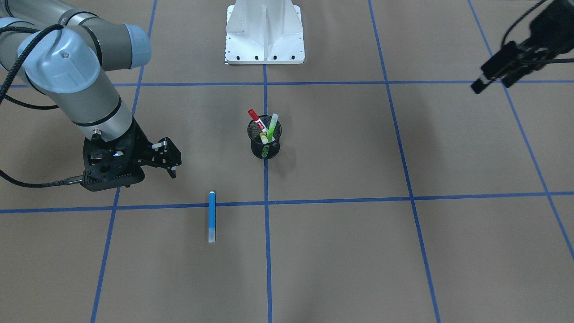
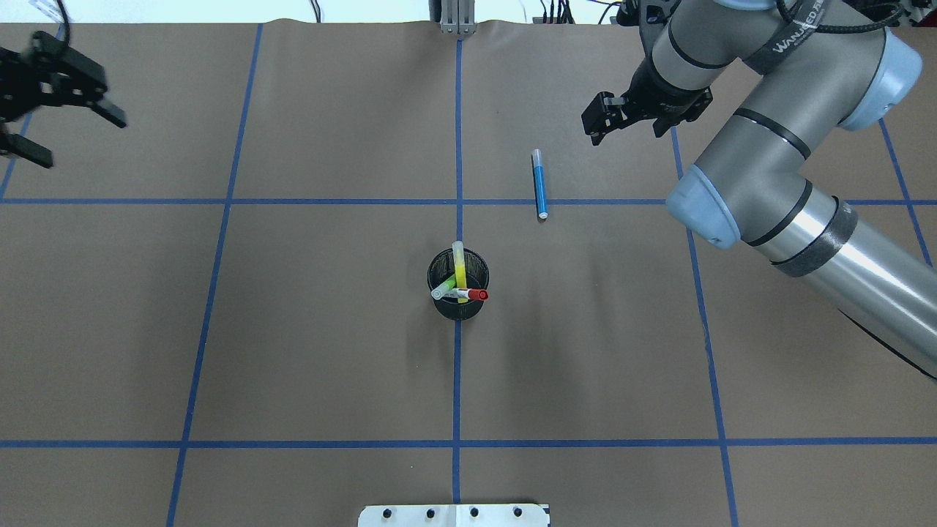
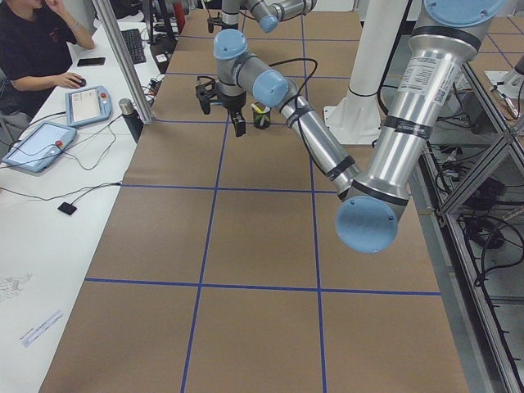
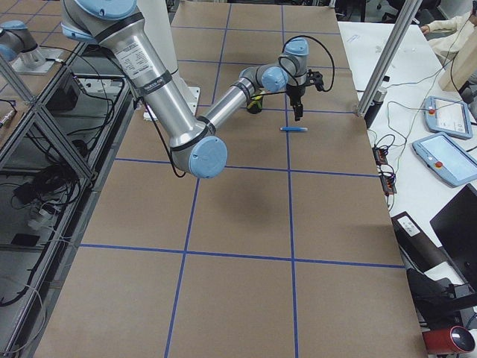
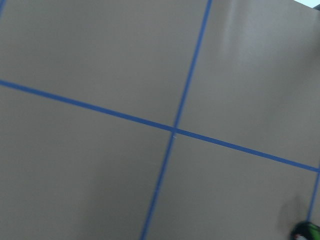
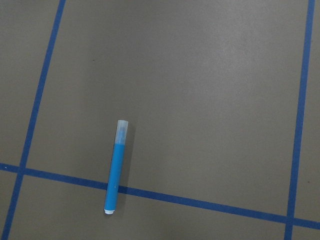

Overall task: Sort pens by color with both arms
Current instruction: 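Raise the right gripper away while the left arm reaches toward the cup, then lower the left gripper into the cup onto the red-capped white marker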

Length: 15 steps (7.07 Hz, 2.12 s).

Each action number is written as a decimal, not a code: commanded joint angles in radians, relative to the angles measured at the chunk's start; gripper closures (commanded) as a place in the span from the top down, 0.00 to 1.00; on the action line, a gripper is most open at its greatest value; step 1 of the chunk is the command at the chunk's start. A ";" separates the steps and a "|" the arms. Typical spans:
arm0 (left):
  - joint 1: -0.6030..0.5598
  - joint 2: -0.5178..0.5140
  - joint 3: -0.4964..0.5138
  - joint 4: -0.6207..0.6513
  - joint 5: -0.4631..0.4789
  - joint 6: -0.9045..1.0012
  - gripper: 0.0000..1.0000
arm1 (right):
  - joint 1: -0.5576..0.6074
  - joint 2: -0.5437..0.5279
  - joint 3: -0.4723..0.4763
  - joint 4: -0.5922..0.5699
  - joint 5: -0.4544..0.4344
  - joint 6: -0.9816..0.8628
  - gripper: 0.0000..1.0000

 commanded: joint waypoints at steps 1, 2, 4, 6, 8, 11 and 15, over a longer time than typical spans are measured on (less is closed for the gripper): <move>0.189 -0.141 0.016 0.030 0.092 -0.294 0.99 | 0.004 -0.003 0.000 0.000 0.012 0.000 0.99; 0.201 -0.218 0.060 0.080 0.093 -0.300 0.99 | 0.004 -0.003 -0.001 0.000 0.014 0.000 0.99; 0.237 -0.394 0.243 0.133 0.110 -0.294 0.99 | 0.003 0.000 0.000 0.000 0.014 0.000 0.99; 0.264 -0.580 0.504 0.133 0.123 -0.261 0.99 | 0.001 0.002 -0.001 0.000 0.014 0.000 0.99; 0.324 -0.637 0.606 0.131 0.126 -0.261 0.99 | 0.001 0.002 -0.001 0.000 0.014 0.000 0.99; 0.447 -0.644 0.672 0.124 0.156 -0.264 0.99 | -0.002 0.003 -0.001 0.001 0.012 0.000 0.99; 0.516 -0.662 0.739 0.055 0.158 -0.324 0.99 | -0.006 0.002 -0.001 0.001 0.012 0.000 0.99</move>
